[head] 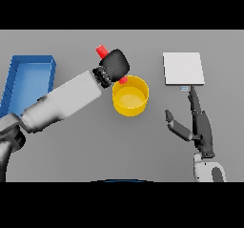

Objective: Pick up the red beaker and tilt it to pour out 1 green nut into yellow bowl. Pick up the yellow bowl and place it on the metallic measuring scale.

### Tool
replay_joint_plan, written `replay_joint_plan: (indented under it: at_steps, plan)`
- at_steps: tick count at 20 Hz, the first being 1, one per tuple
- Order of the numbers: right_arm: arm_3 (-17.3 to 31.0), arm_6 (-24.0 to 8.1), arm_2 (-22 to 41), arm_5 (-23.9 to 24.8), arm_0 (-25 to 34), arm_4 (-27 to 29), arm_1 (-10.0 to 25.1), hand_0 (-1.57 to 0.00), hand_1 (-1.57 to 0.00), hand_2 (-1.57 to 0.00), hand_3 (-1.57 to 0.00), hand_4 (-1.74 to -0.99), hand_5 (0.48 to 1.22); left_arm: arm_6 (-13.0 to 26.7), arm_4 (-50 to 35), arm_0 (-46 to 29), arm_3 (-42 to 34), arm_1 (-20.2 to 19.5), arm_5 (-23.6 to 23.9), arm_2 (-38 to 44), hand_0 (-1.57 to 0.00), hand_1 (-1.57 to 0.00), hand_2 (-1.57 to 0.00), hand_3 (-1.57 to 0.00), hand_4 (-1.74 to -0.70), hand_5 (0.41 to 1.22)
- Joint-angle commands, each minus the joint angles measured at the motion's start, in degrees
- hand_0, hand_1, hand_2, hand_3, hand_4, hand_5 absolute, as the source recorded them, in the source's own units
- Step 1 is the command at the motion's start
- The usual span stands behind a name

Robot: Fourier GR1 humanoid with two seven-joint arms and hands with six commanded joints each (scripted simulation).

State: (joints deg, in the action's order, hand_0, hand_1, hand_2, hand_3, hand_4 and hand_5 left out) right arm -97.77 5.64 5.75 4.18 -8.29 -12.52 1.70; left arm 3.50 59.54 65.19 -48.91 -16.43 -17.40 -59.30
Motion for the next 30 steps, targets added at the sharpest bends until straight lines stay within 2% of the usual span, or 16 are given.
replay_joint_plan:
  at_steps: [1, 4, 6, 8, 14, 16, 18, 20, 21, 22, 24, 26, 27, 29, 30]
  plan:
    - [-0.52, 0.04, 0.15, 0.01, -0.04, -0.04, -0.07, 0.0, 0.0, 0.0, 0.0, -1.286, 0.618, -0.66, 0.71, 0.73, 0.53, -0.06, 0.26, -1.0, -1.57, -1.57, -1.57, -1.55, -1.74, 1.221]
    - [1.35, -1.61, 0.55, 1.0, 1.3, -1.58, -0.6, 0.0, 0.0, 0.0, 0.0, -1.276, 0.593, -1.28, 2.38, 3.04, 2.86, 1.59, 1.03, -3.72, -1.57, -1.57, -1.57, -1.56, -1.74, 1.221]
    - [0.51, -0.87, 0.59, 0.98, 0.69, -1.71, -0.33, 0.0, 0.0, 0.0, 0.0, -1.26, 0.586, -1.85, 3.35, 4.78, 3.1, 1.55, -0.72, -5.72, -1.57, -1.57, -1.57, -1.56, -1.74, 1.221]
    - [0.65, -2.33, 0.84, 2.05, 1.58, -3.32, -0.35, 0.0, 0.0, 0.0, 0.0, -1.236, 0.582, -3.23, 4.14, 6.97, 4.78, 1.8, -1.71, -7.53, -1.57, -1.57, -1.57, -1.57, -1.74, 1.221]
    - [0.73, -0.1, 1.22, 1.91, 1.19, -3.55, -0.32, 0.0, 0.0, 0.0, 0.0, -1.21, 0.592, -6.92, 6.9, 10.08, 5.88, 2.02, -0.57, -13.7, -1.57, -1.57, -1.57, -1.57, -1.73, 1.221]
    - [1.45, -0.89, 1.44, 2.57, 1.59, -4.5, -0.56, 0.0, 0.0, 0.0, 0.0, -1.21, 0.594, -7.41, 7.44, 11.47, 5.06, 1.43, -0.74, -15.01, -1.57, -1.57, -1.57, -1.57, -1.73, 1.221]
    - [1.19, -0.22, 1.38, 2.69, 0.96, -4.64, -0.36, 0.0, 0.0, 0.0, 0.0, -1.206, 0.592, -8.33, 6.57, 13.47, 5.4, 0.96, -1.71, -14.79, -1.57, -1.57, -1.57, -1.57, -1.73, 1.221]
    - [1.06, 0.18, 1.58, 2.84, 1.09, -4.72, -0.68, 0.0, 0.0, 0.0, 0.0, -1.209, 0.592, -9.1, 5.49, 16.38, 6.79, 0.1, -0.15, -13.41, -1.57, -1.57, -1.57, -1.57, -1.73, 1.221]
    - [0.72, -0.2, 1.22, 2.79, 1.79, -4.6, -0.22, 0.0, 0.0, 0.0, 0.0, -1.203, 0.592, -9.54, 4.63, 18.42, 7.68, -0.72, 0.85, -12.16, -1.57, -1.57, -1.57, -1.49, -1.73, 1.221]
    - [0.43, -0.38, 1.23, 2.77, 1.73, -4.55, -0.2, 0.0, 0.0, 0.0, 0.0, -1.201, 0.592, -9.05, 4.08, 19.94, 8.38, -1.23, 1.3, -11.21, -1.57, -1.57, -1.4, -1.51, -1.68, 1.221]
    - [1.15, 0.36, 0.68, 1.89, 1.34, -3.11, 0.08, 0.0, 0.0, 0.0, 0.0, -1.186, 0.596, -9.83, 1.85, 23.17, 10.68, -2.87, 2.5, -8.45, -1.57, -1.57, -1.46, -1.04, -1.7, 1.221]
    - [0.76, 0.91, 1.07, 1.4, 1.0, -2.47, -0.44, 0.0, 0.0, 0.0, 0.0, -1.181, 0.593, -10.24, -0.55, 26.13, 13.98, -5.07, 3.66, -5.62, -1.57, -1.57, -1.5, -1.23, -1.7, 1.221]
    - [0.49, 1.04, 0.91, 0.88, 0.86, -1.51, -0.56, 0.0, 0.0, 0.0, 0.0, -1.182, 0.593, -7.86, -2.16, 27.1, 16.31, -4.83, 3.16, -3.69, -1.57, -1.57, -1.51, -1.3, -1.71, 1.221]
    - [1.18, 0.72, 0.63, 0.32, 1.89, -0.6, -0.6, 0.0, 0.0, 0.0, 0.0, -1.193, 0.597, -6.31, -6.84, 28.4, 20.74, -5.65, 3.62, 1.15, -1.57, -1.57, -1.53, -1.4, -1.72, 1.221]
    - [1.37, 0.82, 0.84, 0.42, 1.82, -0.85, -0.72, 0.0, 0.0, 0.0, 0.0, -1.2, 0.596, -4.66, -9.91, 28.0, 22.56, -6.86, 4.17, 4.14, -1.57, -1.57, -1.54, -1.38, -1.72, 1.221]
